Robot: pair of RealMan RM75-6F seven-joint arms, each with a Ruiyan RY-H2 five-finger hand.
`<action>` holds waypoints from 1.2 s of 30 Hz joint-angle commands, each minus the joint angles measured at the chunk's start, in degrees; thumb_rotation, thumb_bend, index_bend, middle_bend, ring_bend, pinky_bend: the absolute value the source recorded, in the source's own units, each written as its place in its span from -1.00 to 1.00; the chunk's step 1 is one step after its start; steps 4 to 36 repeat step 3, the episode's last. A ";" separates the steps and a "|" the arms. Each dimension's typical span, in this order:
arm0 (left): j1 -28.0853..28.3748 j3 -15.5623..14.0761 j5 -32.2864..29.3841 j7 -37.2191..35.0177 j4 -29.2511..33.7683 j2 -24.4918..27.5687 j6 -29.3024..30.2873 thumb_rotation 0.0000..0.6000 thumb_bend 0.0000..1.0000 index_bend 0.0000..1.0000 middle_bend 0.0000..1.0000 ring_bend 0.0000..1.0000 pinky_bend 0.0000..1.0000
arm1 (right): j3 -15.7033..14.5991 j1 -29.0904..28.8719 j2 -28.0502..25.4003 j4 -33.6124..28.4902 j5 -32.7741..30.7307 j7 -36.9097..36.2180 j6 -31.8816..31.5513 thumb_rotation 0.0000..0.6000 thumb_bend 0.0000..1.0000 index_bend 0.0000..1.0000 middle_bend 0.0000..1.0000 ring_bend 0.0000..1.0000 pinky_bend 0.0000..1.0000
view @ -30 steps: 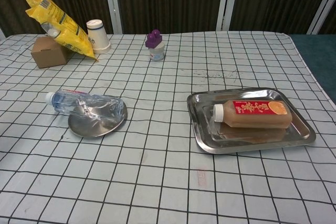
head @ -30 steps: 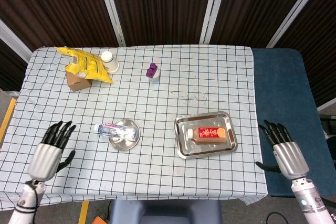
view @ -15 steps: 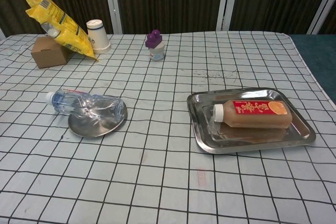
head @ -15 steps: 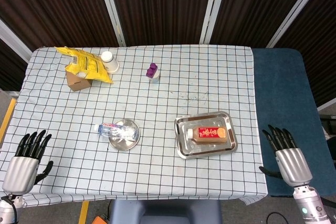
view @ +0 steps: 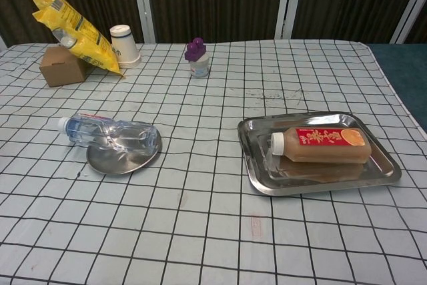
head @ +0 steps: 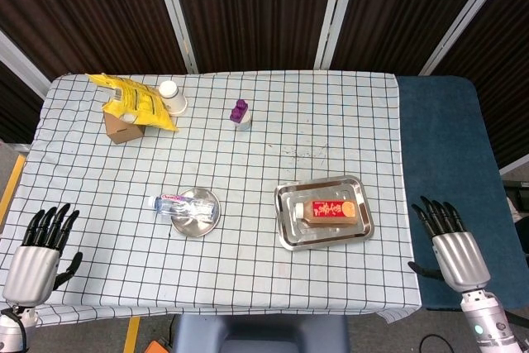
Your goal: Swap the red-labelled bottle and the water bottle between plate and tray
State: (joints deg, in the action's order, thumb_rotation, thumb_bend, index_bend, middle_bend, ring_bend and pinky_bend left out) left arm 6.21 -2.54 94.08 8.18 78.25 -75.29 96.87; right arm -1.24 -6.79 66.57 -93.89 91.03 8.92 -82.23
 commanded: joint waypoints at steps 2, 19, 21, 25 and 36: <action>-0.22 0.29 0.20 -0.03 0.11 0.10 -0.06 1.00 -0.24 -1.00 -0.99 -1.00 -0.83 | 0.09 -0.08 0.22 -0.05 -0.19 0.51 0.40 1.00 -0.59 -1.00 -1.00 -1.00 -1.00; -0.27 0.34 0.27 -0.01 0.10 0.08 -0.09 1.00 -0.24 -1.00 -0.99 -1.00 -0.83 | 0.12 -0.09 0.22 -0.05 -0.21 0.54 0.45 1.00 -0.59 -1.00 -1.00 -1.00 -1.00; -0.27 0.34 0.27 -0.01 0.10 0.08 -0.09 1.00 -0.24 -1.00 -0.99 -1.00 -0.83 | 0.12 -0.09 0.22 -0.05 -0.21 0.54 0.45 1.00 -0.59 -1.00 -1.00 -1.00 -1.00; -0.27 0.34 0.27 -0.01 0.10 0.08 -0.09 1.00 -0.24 -1.00 -0.99 -1.00 -0.83 | 0.12 -0.09 0.22 -0.05 -0.21 0.54 0.45 1.00 -0.59 -1.00 -1.00 -1.00 -1.00; -0.27 0.34 0.27 -0.01 0.10 0.08 -0.09 1.00 -0.24 -1.00 -0.99 -1.00 -0.83 | 0.12 -0.09 0.22 -0.05 -0.21 0.54 0.45 1.00 -0.59 -1.00 -1.00 -1.00 -1.00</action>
